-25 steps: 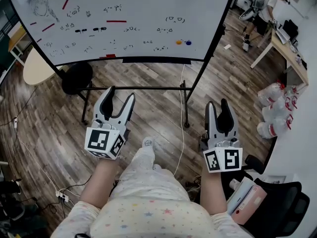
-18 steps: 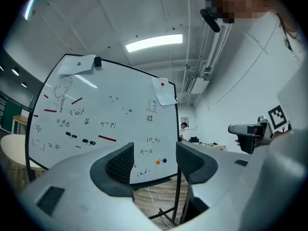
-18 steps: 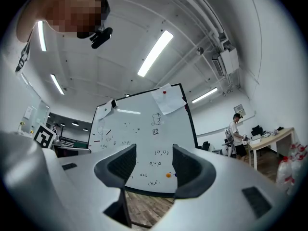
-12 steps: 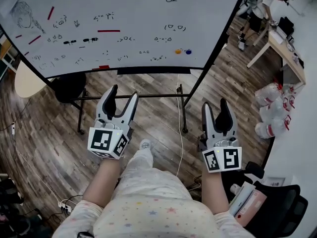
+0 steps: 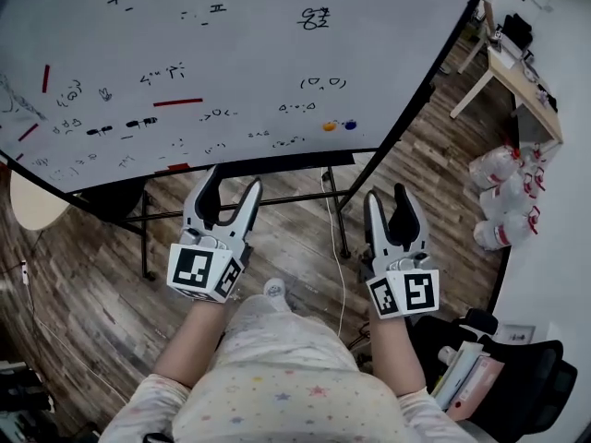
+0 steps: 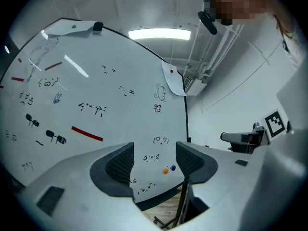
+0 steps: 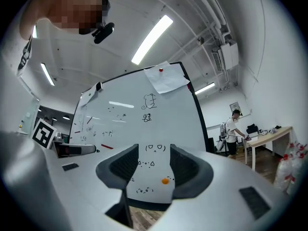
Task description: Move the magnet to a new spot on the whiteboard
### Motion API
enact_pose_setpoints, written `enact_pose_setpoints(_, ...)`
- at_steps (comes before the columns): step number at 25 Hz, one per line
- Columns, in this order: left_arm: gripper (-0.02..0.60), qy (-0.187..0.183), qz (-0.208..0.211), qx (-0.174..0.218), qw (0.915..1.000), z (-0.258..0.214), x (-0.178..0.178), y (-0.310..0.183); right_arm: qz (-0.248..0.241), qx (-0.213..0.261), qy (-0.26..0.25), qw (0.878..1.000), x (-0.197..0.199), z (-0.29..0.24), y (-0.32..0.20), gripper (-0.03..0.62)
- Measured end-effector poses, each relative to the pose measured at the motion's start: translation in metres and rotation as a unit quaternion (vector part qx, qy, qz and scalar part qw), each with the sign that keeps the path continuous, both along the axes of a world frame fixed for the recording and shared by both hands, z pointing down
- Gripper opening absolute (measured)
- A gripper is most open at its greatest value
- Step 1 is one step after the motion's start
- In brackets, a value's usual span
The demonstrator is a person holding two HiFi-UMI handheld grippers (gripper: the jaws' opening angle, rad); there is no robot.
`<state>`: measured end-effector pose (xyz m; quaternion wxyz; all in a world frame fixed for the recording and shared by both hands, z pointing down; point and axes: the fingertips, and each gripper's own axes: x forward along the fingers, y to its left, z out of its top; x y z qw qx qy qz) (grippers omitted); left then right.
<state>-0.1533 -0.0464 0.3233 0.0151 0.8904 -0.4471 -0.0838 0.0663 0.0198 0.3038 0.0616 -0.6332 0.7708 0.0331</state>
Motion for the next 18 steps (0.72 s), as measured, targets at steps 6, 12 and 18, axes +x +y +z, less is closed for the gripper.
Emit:
enact_pose_setpoints(6,0.25,-0.017,0.019,-0.002,0.9997,0.009,0.01,-0.039,0.015,-0.022,0.006,1.0,-0.002,0.015,-0.032,0.184)
enact_pose_setpoints(12,0.25,-0.011,-0.005,-0.007,0.9999,0.017,0.017,-0.062,0.025,-0.034,0.005,0.999,0.02,0.024,-0.057,0.172)
enact_pose_setpoints(18,0.25,-0.015,-0.053,-0.015,0.9984,0.024,0.026,-0.084,0.002,-0.024,-0.01,1.0,0.044,0.025,-0.102,0.162)
